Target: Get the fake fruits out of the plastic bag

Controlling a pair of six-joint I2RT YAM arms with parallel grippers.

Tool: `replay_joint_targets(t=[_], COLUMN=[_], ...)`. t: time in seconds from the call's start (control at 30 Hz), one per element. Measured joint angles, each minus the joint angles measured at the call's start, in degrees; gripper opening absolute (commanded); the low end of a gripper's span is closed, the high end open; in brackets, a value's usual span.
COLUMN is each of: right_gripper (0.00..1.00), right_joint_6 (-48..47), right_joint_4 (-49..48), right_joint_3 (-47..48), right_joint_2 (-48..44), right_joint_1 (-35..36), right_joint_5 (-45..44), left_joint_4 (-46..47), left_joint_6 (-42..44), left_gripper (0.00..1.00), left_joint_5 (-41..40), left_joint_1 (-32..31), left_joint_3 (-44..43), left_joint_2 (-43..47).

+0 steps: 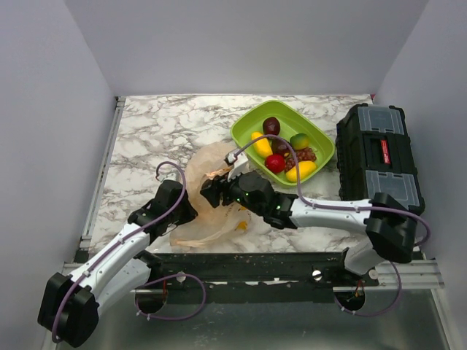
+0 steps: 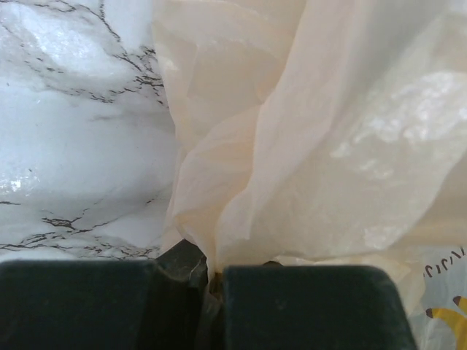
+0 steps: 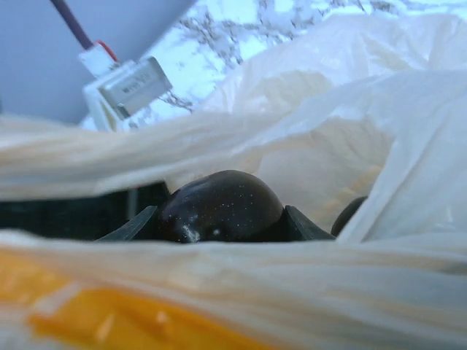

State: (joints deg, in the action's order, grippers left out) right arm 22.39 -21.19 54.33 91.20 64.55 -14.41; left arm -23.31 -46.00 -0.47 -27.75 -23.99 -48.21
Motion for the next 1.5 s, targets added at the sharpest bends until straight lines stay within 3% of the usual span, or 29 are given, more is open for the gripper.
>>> replay_joint_targets(t=[0.37, 0.53, 0.77, 0.97, 1.27, 1.5], right_gripper=[0.17, 0.16, 0.15, 0.12, 0.07, 0.01], right_joint_6=[0.7, 1.4, 3.3, 3.7, 1.0, -1.9], right_joint_4=[-2.4, -4.0, -5.7, -6.0, -5.7, -0.8], right_joint_3=[-11.2, -11.6, -7.1, -7.3, -10.5, -12.9], right_joint_2=[-15.0, -13.0, -2.6, -3.9, -17.6, -21.9], right_joint_1=[0.0, 0.0, 0.2, 1.0, 1.2, 1.2], right_joint_5=[0.9, 6.7, 23.5, 30.1, 27.7, 17.7], left_joint_4=[0.5, 0.8, 0.5, -1.0, -1.9, -3.0], left_joint_6=[1.0, 1.0, 1.0, 0.0, -2.2, -2.6], left_gripper=[0.0, 0.0, 0.0, 0.0, 0.0, 0.0], left_joint_5=[1.6, 2.4, 1.3, -2.7, -6.0, -8.2], left_joint_1=[0.0, 0.0, 0.0, 0.2, 0.2, 0.2], left_joint_3=[0.0, 0.0, -0.8, -2.5, -2.6, -2.6], left_joint_2=[0.5, 3.0, 3.8, 3.5, 4.2, 5.8])
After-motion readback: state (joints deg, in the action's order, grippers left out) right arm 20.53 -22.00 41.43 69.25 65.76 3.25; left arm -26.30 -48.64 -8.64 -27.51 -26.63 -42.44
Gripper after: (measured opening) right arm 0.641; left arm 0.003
